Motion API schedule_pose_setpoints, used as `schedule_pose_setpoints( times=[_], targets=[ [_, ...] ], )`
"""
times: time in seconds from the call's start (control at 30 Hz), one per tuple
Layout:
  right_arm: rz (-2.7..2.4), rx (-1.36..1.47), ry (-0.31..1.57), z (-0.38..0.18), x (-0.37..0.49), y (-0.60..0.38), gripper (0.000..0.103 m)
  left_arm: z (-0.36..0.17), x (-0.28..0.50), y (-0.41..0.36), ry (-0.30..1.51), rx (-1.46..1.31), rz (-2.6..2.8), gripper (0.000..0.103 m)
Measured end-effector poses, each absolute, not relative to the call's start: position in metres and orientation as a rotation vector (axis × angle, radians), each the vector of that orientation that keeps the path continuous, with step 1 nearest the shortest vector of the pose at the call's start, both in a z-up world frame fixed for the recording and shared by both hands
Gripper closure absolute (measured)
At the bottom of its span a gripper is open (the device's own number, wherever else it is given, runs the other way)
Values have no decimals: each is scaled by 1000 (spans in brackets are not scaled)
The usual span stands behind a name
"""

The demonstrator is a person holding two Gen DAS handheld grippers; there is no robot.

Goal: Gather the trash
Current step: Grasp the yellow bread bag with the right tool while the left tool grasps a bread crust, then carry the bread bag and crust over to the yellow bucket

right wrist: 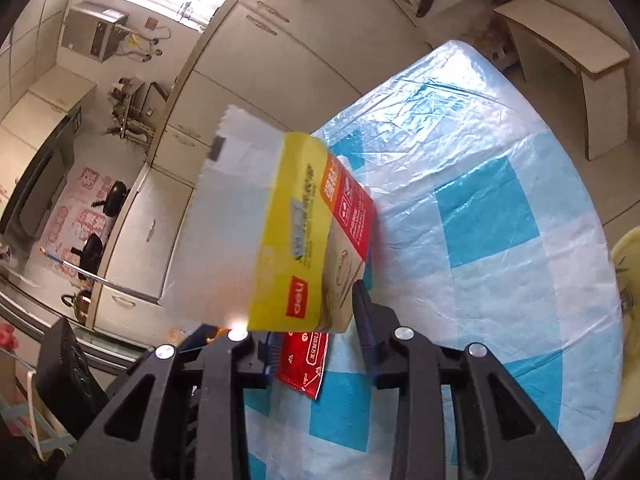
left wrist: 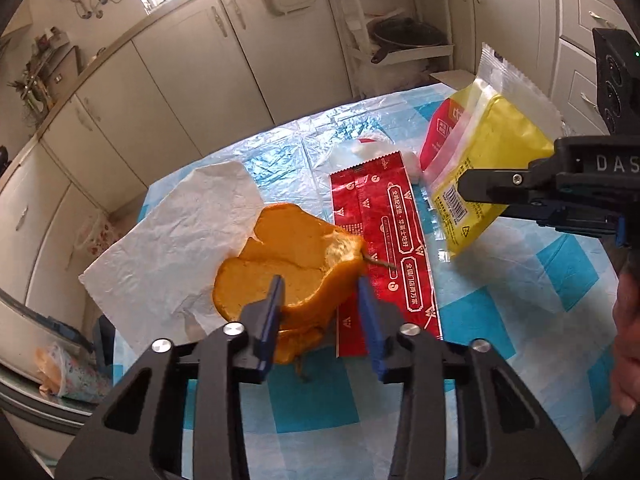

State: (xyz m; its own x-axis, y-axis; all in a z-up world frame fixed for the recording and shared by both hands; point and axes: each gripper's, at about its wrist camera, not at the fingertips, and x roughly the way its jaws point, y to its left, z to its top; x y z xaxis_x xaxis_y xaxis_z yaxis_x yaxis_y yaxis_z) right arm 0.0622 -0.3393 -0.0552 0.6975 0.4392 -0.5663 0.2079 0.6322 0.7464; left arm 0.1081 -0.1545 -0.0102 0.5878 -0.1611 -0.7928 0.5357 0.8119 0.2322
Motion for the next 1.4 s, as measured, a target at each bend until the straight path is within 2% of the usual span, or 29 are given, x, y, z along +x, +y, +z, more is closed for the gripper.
schedule_pose_setpoints(
  times=[0.07,0.13,0.23,0.3,0.4,0.57,0.87,1.13,1.4],
  targets=[
    [150,903,817,-56,64,-339,69,-11,110,-153,864,481,-433,91],
    [146,899,810,-55,66,-337,69,-8,112,-149,872,457,-444,98],
    [114,870,786,-50,68,-336,81,5,116,-133,881,352,-456,98],
    [93,842,777,-47,70,-336,95,16,123,-119,889,273,-463,99],
    [73,815,757,-46,68,-340,98,29,134,-94,906,158,-472,99],
    [64,780,719,-35,59,-347,99,50,132,-70,852,113,-456,99],
    [68,719,661,-15,42,-351,100,66,136,-39,869,-197,-674,99],
    [52,704,635,-4,25,-366,100,67,121,-50,873,-223,-777,99],
    [20,694,612,3,3,-377,100,41,80,-106,945,-85,-845,99]
  ],
)
